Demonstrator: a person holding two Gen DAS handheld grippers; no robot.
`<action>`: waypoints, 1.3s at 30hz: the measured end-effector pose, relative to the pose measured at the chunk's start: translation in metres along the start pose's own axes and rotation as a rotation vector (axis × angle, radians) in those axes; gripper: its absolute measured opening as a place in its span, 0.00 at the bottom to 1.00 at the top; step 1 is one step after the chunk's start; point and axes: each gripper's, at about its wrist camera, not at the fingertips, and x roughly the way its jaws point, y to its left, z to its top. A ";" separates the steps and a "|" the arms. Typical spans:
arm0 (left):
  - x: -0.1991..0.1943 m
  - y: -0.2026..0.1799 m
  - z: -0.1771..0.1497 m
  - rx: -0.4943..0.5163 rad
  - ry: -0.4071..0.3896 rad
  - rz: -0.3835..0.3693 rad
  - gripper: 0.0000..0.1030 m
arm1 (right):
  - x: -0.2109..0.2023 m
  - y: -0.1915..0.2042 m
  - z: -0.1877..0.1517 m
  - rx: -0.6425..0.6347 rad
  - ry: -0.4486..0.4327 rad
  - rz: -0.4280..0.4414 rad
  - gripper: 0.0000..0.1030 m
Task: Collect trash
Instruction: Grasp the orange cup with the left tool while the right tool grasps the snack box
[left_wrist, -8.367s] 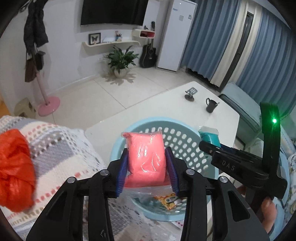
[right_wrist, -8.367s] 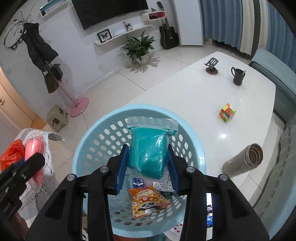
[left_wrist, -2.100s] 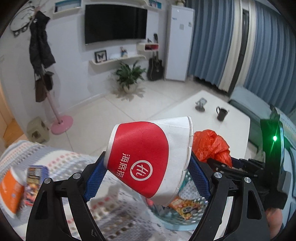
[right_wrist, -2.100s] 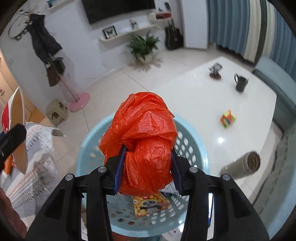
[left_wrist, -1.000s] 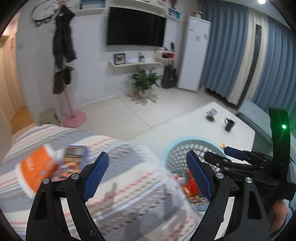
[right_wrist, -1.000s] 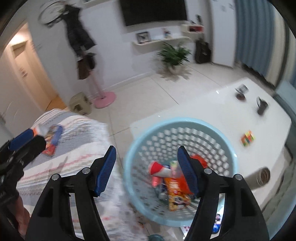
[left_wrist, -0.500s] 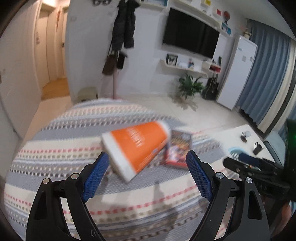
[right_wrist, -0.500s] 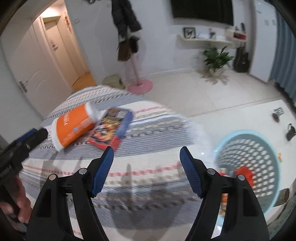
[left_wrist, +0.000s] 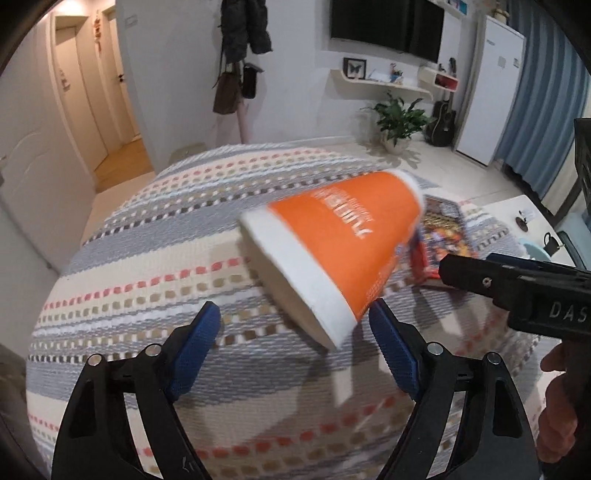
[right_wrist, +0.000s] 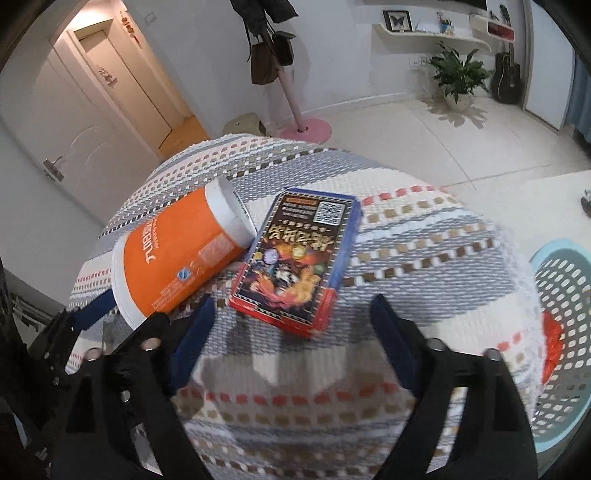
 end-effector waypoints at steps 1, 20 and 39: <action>0.001 0.006 -0.001 -0.012 0.000 0.006 0.76 | 0.004 0.000 0.002 0.009 0.005 0.007 0.86; -0.031 0.068 -0.019 -0.315 0.047 -0.219 0.74 | 0.017 0.018 -0.005 -0.177 -0.128 -0.180 0.66; 0.014 0.046 0.054 -0.354 0.101 -0.252 0.79 | -0.001 -0.017 -0.005 -0.073 -0.148 -0.064 0.66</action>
